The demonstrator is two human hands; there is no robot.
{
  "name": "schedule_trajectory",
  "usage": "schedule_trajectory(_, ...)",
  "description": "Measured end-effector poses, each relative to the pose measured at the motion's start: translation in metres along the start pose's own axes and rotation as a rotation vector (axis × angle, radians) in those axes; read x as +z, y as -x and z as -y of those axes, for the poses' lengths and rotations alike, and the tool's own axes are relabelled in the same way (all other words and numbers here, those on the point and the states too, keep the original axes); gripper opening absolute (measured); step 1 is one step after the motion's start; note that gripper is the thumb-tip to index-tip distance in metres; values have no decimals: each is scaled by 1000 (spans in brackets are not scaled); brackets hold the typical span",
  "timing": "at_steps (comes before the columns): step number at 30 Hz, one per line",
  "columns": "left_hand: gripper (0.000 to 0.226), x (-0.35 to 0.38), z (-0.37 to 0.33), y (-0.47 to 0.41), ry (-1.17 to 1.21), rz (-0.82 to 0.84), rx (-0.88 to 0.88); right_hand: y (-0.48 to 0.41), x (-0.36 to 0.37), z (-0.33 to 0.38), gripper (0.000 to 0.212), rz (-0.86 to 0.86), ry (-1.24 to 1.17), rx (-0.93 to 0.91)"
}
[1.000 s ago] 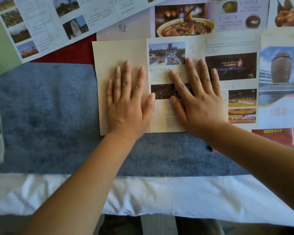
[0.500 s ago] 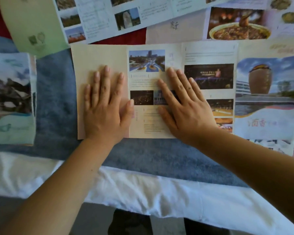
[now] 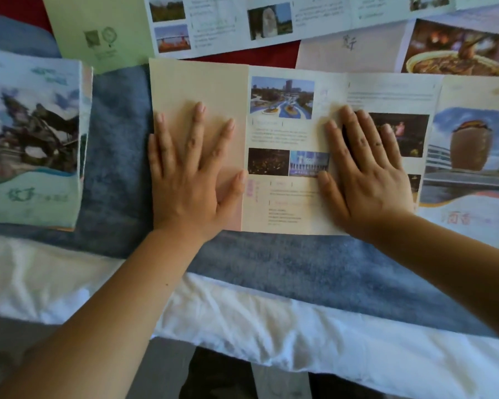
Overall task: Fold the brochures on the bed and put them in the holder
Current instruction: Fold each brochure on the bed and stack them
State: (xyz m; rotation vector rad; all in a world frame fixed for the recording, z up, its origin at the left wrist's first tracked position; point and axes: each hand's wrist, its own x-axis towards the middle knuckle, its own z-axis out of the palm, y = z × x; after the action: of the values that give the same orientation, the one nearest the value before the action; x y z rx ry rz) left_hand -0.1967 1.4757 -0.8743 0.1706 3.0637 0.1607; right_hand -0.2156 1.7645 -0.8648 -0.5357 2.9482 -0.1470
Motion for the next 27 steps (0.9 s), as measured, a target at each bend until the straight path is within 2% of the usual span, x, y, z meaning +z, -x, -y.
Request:
schedule_trajectory(7, 87, -5, -5, -3, 81, 6, -44, 0, 8, -2, 70, -92, -11, -21)
schedule_trajectory(18, 86, -18, -52, -6, 282, 61, -48, -2, 6, -2, 70, -60, -33, -18)
schedule_trajectory(24, 83, -16, -100, -12, 327, 79, -61, 2, -7, -11, 61, -44, -252, -57)
schedule_trajectory(27, 85, -11, -121, -16, 296, 83, -46, 9, -13, -15, 59, -74, -227, 17)
